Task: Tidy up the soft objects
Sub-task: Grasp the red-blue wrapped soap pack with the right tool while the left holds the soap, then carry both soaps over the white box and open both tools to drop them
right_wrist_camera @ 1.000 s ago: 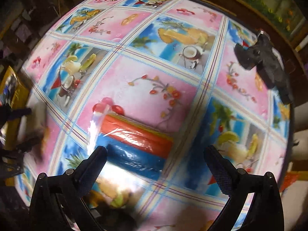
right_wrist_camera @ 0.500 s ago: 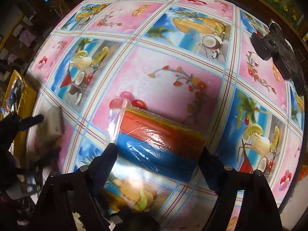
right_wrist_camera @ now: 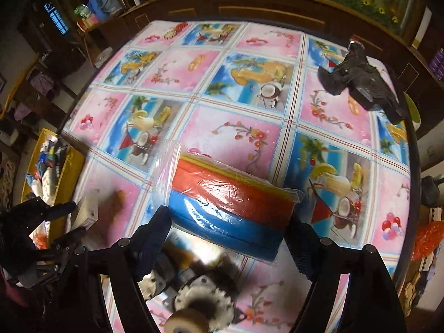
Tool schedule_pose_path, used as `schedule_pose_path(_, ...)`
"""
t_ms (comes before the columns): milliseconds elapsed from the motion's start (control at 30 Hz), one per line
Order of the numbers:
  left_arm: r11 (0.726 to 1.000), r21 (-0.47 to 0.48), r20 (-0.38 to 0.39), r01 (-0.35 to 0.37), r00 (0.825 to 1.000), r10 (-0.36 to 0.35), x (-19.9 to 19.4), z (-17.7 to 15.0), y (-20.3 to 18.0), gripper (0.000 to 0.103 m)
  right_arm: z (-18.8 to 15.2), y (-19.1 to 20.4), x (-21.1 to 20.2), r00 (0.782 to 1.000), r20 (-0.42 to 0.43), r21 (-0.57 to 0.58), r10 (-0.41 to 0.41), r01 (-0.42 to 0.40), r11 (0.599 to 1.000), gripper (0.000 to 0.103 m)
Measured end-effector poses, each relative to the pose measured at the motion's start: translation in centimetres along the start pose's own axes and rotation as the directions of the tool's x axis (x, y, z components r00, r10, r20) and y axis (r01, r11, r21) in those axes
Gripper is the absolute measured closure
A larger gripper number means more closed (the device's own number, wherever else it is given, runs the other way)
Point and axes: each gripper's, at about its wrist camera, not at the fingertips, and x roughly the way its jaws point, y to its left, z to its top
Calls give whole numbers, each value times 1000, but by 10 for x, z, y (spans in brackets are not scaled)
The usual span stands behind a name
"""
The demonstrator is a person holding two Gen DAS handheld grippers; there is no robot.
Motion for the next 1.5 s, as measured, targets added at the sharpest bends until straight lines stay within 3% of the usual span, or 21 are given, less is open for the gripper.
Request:
schedule_pose_path(300, 996, -85, 114, 7, 993, 3, -72, -43, 11, 69, -47, 54, -68, 996, 74, -68, 40, -35, 997, 24)
schedule_pose_path(500, 980, -192, 156, -50, 985, 80, -114, -90, 42, 69, -74, 100, -91, 990, 90, -132, 104, -92, 987, 24)
schedule_pose_path(633, 946, -310, 156, -94, 977, 148, -134, -125, 80, 69, -90, 143, -95, 985, 80, -197, 151, -133, 971, 24)
schedule_pose_path(800, 896, -424, 138, -135, 968, 211, -143, -159, 115, 69, -101, 192, -84, 977, 39, -280, 208, -189, 941, 24)
schedule_pose_path(967, 870, -472, 128, -143, 965, 228, -137, -175, 136, 69, -103, 238, -66, 968, -2, -344, 251, -236, 909, 24)
schedule_pose_path(1333, 849, -521, 127, -91, 975, 183, -115, -187, 168, 68, -108, 328, -7, 979, -44, -469, 199, -196, 861, 23)
schedule_pose_path(1500, 857, -509, 126, -84, 977, 171, -106, -176, 178, 68, -110, 352, 17, 979, -72, -494, 193, -203, 845, 23)
